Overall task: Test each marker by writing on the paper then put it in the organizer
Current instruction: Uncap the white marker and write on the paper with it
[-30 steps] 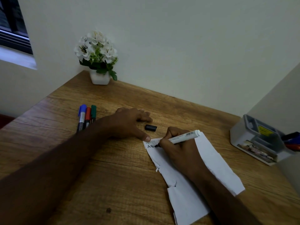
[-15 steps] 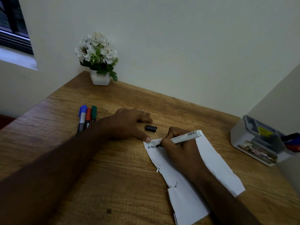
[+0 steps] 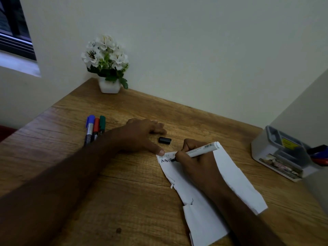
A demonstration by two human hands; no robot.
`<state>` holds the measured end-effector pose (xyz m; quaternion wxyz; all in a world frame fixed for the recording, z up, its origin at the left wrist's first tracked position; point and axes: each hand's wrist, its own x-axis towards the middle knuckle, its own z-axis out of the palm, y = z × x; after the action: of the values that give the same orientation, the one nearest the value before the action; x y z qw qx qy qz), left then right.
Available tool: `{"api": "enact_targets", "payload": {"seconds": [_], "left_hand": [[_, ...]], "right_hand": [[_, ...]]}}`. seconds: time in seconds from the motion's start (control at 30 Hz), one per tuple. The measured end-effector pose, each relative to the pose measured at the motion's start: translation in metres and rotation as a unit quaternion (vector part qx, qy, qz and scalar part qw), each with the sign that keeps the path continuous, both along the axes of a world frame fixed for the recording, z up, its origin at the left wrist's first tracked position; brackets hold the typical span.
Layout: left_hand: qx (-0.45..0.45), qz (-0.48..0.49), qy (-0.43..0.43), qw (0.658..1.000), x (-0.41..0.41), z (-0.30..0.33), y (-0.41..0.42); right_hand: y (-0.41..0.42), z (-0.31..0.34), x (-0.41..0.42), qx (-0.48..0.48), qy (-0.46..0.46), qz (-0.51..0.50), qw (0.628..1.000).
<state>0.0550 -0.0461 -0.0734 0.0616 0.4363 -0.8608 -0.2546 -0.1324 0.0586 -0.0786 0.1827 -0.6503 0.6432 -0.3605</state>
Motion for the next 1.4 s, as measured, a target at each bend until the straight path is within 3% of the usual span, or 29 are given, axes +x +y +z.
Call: {"api": "enact_targets", "payload": {"seconds": [0.93, 1.4], "left_hand": [[-0.004, 0.008, -0.007, 1.0, 0.0, -0.003, -0.003], [-0.002, -0.007, -0.007, 1.0, -0.001, 0.006, 0.004]], "right_hand": [[0.001, 0.006, -0.003, 0.004, 0.039, -0.013, 0.999], [0.0, 0.007, -0.012, -0.017, -0.021, -0.028, 0.999]]}}
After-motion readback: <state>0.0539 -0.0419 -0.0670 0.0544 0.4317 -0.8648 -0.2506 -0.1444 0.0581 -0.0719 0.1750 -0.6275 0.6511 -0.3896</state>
